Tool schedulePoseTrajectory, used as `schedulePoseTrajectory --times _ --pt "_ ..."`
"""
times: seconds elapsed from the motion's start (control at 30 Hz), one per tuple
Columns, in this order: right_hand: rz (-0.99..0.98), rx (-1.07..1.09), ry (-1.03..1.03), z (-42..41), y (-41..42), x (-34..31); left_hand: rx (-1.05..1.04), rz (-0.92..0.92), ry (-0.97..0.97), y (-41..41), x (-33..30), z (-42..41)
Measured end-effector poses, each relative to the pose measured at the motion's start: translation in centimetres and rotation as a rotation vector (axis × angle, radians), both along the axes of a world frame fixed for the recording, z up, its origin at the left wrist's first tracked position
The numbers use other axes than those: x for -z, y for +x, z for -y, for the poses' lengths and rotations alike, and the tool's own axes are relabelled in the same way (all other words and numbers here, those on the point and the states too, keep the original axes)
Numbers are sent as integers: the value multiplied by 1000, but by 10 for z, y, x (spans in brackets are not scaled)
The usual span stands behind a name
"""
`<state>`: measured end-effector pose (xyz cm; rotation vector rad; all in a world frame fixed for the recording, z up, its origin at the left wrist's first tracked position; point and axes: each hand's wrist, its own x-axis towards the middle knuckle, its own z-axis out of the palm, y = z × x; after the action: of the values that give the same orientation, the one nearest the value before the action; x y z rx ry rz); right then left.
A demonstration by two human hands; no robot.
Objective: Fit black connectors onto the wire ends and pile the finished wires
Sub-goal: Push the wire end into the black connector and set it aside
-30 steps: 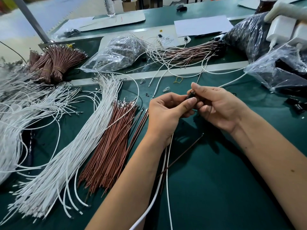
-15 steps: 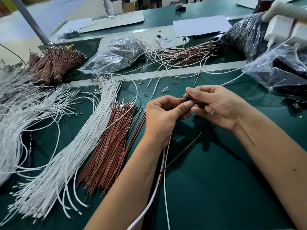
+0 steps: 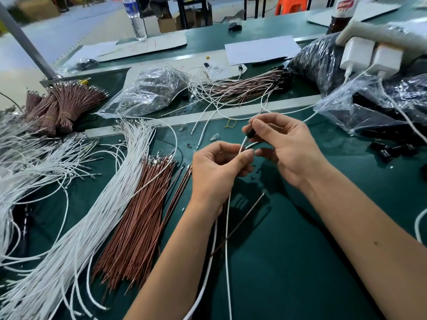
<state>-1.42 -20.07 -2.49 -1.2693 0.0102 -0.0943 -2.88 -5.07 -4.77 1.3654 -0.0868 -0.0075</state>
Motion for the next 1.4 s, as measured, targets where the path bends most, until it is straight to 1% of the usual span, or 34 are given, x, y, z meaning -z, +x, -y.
schedulePoseTrajectory --times 0.07,0.17,0.33,0.53,0.97,1.13,1.33,1.4 --pt "23 46 8 0 1 1 3 0 6 -1 0 3" --pt "101 38 0 -8 -1 6 -16 0 13 -2 1 5" --pt "224 82 -189 -14 -2 12 -10 -33 -26 -2 -1 4" --pt "292 167 -280 -13 1 15 15 -44 4 -2 -2 3" --pt "315 224 -363 -10 1 15 35 -35 25 -6 -4 1" --pt "321 195 -400 -7 3 15 48 -45 36 -7 -6 1" --pt "324 259 -385 6 10 8 96 -116 70 -14 -22 -3" --pt "316 281 -332 11 15 3 145 -138 108 -15 -39 -5"
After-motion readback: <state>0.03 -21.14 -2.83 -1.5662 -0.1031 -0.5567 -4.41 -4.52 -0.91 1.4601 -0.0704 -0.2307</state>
